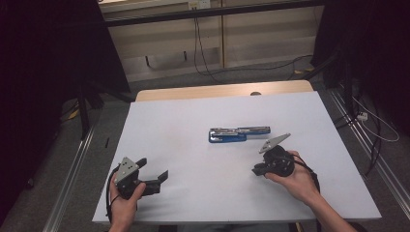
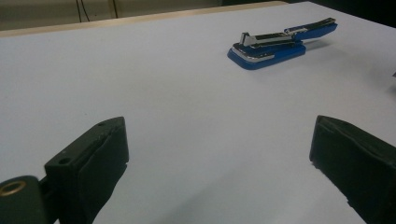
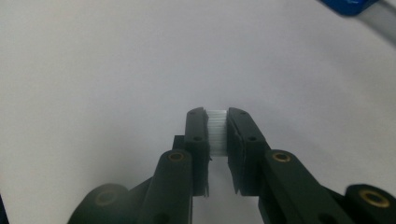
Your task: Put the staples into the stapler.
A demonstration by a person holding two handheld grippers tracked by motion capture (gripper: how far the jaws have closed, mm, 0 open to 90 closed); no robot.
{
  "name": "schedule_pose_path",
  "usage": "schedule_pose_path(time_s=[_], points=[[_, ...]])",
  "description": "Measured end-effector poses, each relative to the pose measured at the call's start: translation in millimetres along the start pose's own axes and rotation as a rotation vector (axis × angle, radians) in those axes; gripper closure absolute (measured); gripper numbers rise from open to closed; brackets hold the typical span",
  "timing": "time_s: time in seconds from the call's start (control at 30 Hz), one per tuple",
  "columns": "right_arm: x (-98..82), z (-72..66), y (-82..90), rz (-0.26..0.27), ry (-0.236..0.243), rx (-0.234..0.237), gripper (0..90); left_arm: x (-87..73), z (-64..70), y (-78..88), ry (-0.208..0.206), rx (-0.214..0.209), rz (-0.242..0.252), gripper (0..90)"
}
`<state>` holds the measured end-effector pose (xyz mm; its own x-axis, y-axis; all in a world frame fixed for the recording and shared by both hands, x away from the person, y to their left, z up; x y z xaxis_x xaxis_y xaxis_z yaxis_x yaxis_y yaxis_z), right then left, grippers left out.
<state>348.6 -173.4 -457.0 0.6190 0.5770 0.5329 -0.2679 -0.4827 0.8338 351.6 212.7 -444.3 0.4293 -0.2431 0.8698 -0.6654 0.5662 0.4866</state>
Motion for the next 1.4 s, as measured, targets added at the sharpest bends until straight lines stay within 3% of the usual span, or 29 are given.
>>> schedule_pose_path(time_s=[0.43,0.7,0.8,1.0,1.13,1.27,1.4], points=[[3.6,6.7,6.0,0.091,-0.026,0.003,79.1,0.1,0.7,1.4,-0.007,-0.006,-0.003,5.2],[11.0,9.4,9.1,0.138,-0.011,-0.006,79.1,-0.1,0.4,1.1,-0.016,-0.001,-0.007,5.4],[13.7,11.1,10.2,0.153,-0.013,-0.007,79.1,1.9,-1.2,2.6,-0.021,0.016,0.012,6.3],[20.9,12.1,11.6,0.174,-0.018,0.005,79.1,1.5,-1.4,2.1,-0.016,-0.015,-0.007,8.0],[27.9,11.6,12.0,0.186,0.000,0.004,79.1,2.3,0.9,2.4,-0.035,-0.004,-0.001,8.0],[33.2,13.8,12.0,0.189,0.005,-0.007,79.1,2.1,1.9,1.5,-0.007,-0.031,0.010,7.8],[41.4,17.2,8.0,0.190,0.020,-0.013,79.1,1.3,1.9,1.7,-0.011,-0.027,0.006,7.6]])
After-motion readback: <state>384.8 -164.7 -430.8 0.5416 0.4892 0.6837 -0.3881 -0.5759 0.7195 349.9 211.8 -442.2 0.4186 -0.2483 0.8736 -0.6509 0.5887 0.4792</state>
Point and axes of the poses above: each handheld gripper's, and its own axes: y roughly backward along the jaws, x roughly out of its top, z roughly to its right, the point moved 5 cm from there along -y, roughly forward along the jaws, and after that the axes turned 3 degrees about -z, right-handed, at the moved point
